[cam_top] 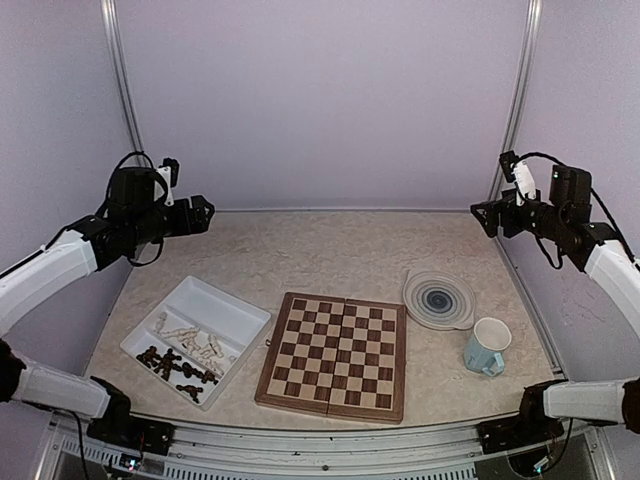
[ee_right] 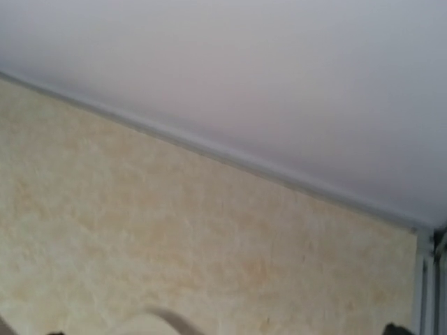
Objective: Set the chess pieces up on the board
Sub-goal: Position the chessboard at the center of the board.
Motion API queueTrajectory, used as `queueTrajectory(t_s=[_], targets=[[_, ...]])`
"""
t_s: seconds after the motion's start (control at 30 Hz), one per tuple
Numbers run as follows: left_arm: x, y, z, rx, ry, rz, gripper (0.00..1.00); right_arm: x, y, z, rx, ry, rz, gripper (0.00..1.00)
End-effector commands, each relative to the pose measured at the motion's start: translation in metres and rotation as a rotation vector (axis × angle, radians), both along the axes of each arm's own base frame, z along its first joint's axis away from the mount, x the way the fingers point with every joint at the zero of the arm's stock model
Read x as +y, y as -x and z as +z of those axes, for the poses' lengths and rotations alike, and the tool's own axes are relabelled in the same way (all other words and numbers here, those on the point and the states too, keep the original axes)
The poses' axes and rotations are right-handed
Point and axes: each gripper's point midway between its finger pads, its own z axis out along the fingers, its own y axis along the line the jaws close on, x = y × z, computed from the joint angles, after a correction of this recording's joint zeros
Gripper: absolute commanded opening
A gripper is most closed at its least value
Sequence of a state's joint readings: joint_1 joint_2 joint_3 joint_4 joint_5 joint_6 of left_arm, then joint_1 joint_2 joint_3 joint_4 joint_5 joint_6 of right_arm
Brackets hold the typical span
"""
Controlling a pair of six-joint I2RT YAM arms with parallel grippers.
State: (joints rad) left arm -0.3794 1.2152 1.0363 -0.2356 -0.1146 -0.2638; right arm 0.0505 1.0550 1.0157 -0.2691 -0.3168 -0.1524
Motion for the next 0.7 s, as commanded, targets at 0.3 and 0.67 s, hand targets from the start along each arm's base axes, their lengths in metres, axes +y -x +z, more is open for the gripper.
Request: queueTrajectory(t_s=[0.3,0.67], targets=[[-0.137,0.096,-0.01,-0.014,-0.158,-0.427,0.83,0.048,0.031,-0.067,0.071,0.112,0.367,0.94],[-0.256,0.284,-0.11,0.194,-0.387,-0.966,0.81,0.127,0.065,-0.139,0.18,0.26,0.741,0.92]])
